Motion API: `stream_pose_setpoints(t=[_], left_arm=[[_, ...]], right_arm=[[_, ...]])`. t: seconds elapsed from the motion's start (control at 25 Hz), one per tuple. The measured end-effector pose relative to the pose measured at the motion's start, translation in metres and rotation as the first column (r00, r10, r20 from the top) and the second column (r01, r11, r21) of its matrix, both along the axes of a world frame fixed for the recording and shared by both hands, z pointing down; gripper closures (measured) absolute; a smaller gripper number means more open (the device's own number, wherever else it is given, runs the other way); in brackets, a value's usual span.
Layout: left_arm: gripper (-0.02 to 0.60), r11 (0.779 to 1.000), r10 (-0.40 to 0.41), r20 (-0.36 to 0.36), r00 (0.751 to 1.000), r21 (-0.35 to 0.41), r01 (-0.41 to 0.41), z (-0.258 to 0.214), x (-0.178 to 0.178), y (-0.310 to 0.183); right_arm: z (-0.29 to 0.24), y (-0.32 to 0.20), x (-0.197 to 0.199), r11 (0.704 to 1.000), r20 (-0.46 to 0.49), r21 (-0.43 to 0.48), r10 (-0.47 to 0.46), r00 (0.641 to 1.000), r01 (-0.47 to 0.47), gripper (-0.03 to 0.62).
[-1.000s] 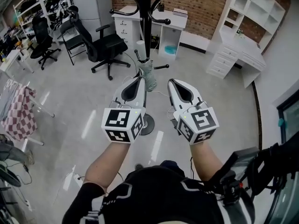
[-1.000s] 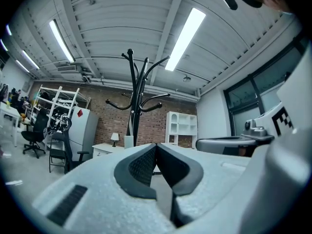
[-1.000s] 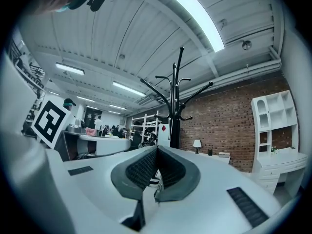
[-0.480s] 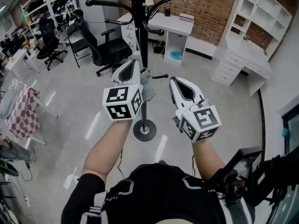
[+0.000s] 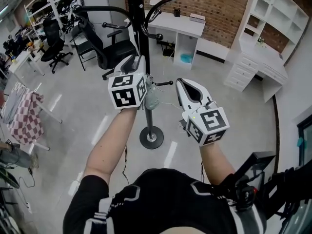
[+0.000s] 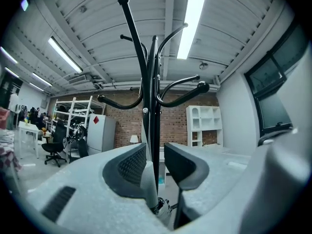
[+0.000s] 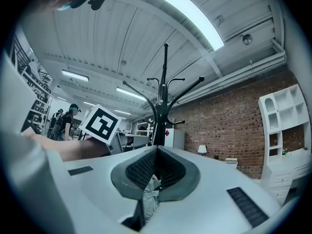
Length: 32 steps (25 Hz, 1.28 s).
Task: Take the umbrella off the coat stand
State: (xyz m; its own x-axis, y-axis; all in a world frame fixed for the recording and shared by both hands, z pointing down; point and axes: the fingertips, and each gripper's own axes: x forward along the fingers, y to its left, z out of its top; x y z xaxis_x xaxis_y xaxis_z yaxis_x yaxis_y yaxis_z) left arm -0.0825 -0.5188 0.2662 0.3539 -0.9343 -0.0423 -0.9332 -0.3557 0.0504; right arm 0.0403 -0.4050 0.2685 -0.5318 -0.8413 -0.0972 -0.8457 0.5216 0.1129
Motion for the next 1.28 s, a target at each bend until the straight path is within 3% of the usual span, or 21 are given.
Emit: stream_pose_setpoints(t=[0.52, 0.76, 1.28], left_arm=[[0.453, 0.994, -0.105, 0.134, 0.985, -0.023, 0.109, 0.008, 0.0, -0.048], [0.483, 0.993, -0.113, 0.108, 0.988, -0.022, 0.116, 0.011, -0.006, -0.051], [0.529, 0.994, -0.106, 0.129, 0.986, 0.021, 0.104, 0.01, -0.004, -0.046]], right_arm=[[-0.004, -0.039, 0.003, 0.999, 0.004, 0.022, -0.031, 0.999, 0.031, 0.594], [0.002, -0.052, 0.01, 0.999, 0.015, 0.014, -0.031, 0.999, 0.031, 0.594], [0.01, -0.057, 0.016, 0.999, 0.02, 0.006, -0.05, 0.999, 0.05, 0.594]])
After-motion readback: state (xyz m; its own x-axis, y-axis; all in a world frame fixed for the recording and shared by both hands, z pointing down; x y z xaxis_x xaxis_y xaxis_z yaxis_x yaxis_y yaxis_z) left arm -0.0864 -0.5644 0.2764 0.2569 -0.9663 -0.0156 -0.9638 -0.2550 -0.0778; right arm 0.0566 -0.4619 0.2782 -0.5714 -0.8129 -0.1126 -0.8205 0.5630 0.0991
